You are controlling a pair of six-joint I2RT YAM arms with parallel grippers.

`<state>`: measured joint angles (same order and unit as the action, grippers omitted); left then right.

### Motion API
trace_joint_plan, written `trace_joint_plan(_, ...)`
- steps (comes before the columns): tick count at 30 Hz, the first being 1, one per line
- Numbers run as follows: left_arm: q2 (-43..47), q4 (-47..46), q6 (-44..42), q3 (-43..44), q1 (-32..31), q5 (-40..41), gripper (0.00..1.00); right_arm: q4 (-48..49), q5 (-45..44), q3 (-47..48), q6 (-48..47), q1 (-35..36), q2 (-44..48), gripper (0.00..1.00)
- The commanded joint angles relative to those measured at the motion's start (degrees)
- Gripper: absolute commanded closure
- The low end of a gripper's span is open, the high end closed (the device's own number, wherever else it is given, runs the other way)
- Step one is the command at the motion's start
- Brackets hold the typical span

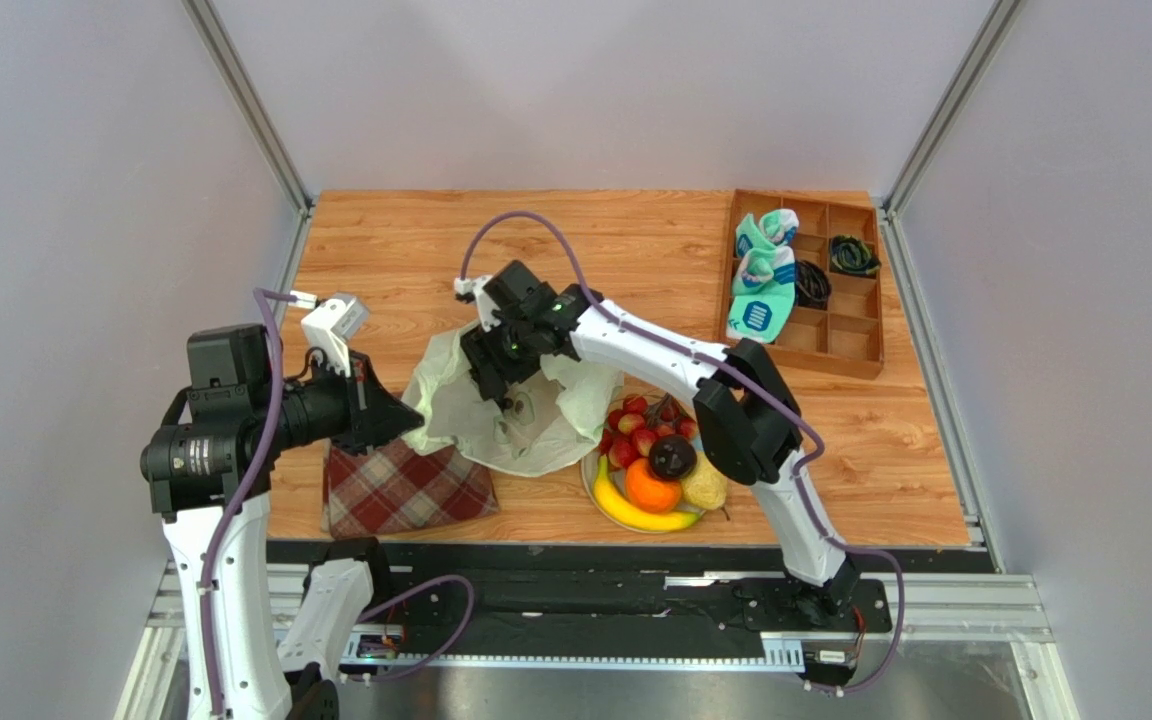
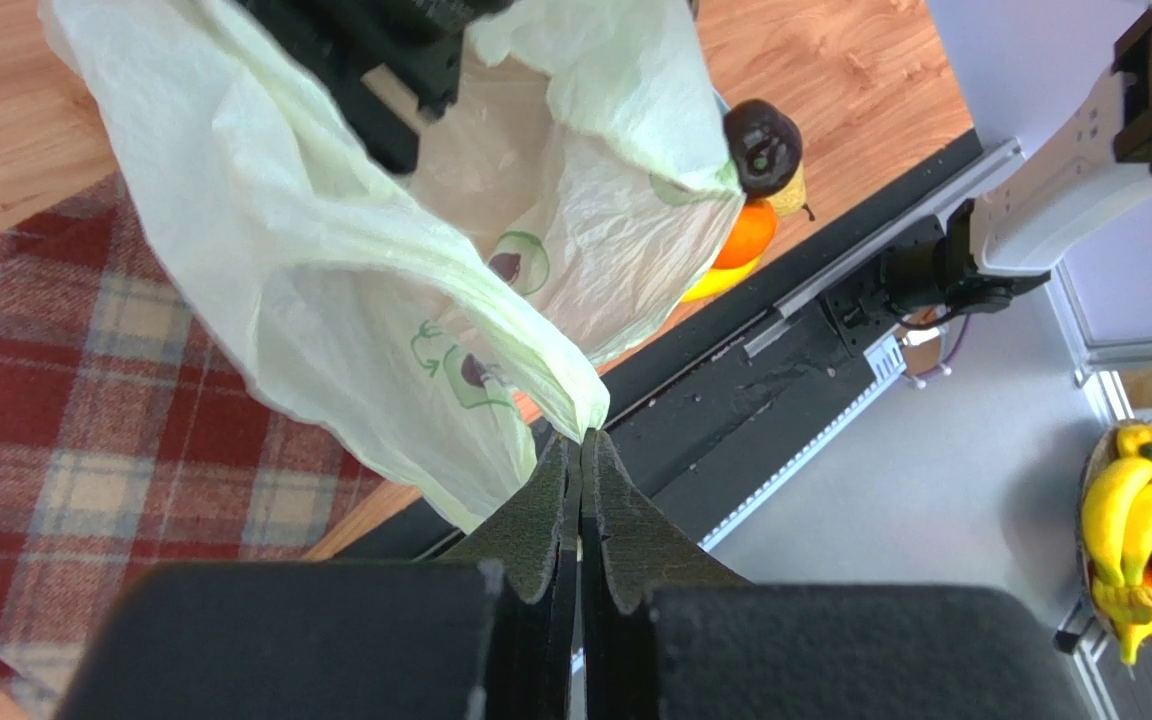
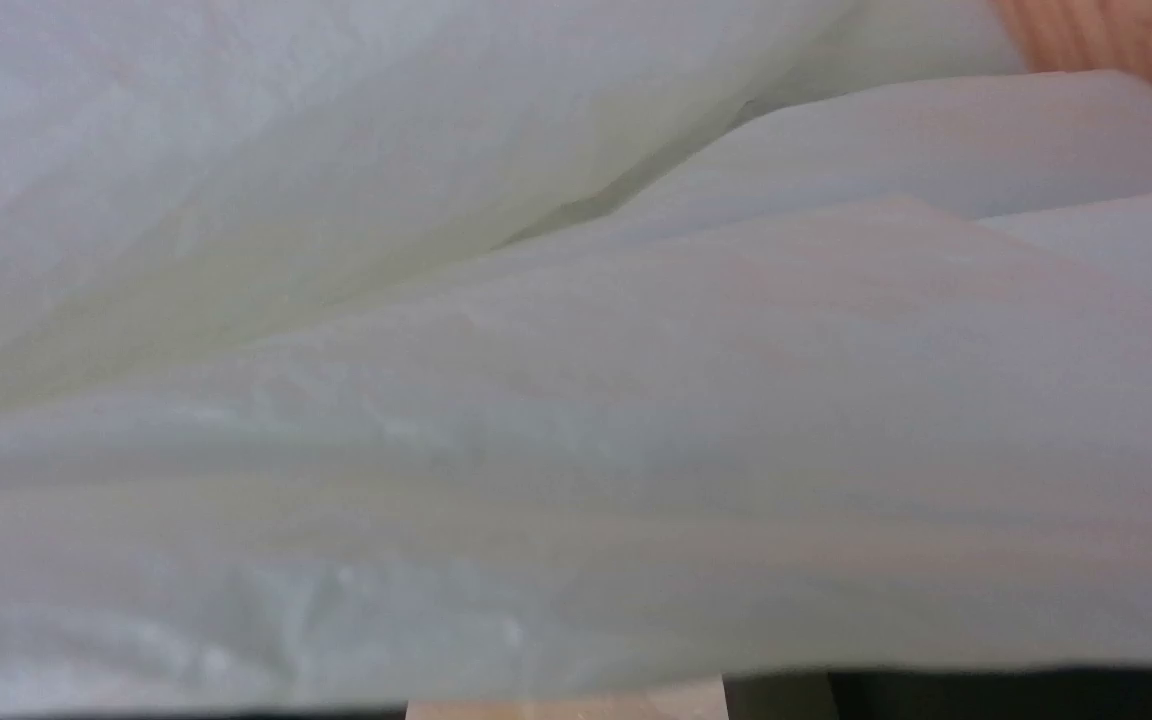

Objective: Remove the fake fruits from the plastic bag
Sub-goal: Adjust the plastic bag at the center of the board, then take out the fake fruit from the plastic bag.

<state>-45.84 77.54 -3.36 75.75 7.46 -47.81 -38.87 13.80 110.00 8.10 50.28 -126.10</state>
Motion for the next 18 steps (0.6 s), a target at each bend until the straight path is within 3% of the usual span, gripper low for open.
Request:
trace_joint_plan(1, 0.5, 7.9, -0.4, -0.5, -0.3, -2.3, 1.0, 4.0, -11.5, 0.9, 4.5, 2.5, -2.2, 0.37)
trace_joint_plan(6, 0.6, 8.3, -0.9, -0.2, -0.4, -2.7, 1.0, 4.0, -13.7, 2.9, 8.8, 2.4, -4.8, 0.38)
trace_joint_plan(11, 0.8, 9.9, -2.1, 1.9, -0.5, -2.6, 1.0, 3.9, -5.5, 3.1, 5.1, 1.3, -1.2, 0.35)
trace_joint_plan(18, 0.8, 7.1, -1.4, 2.1, -0.8, -3.4, 1.0, 2.8, -15.6, -3.9, 1.7, -4.0, 4.5, 0.35)
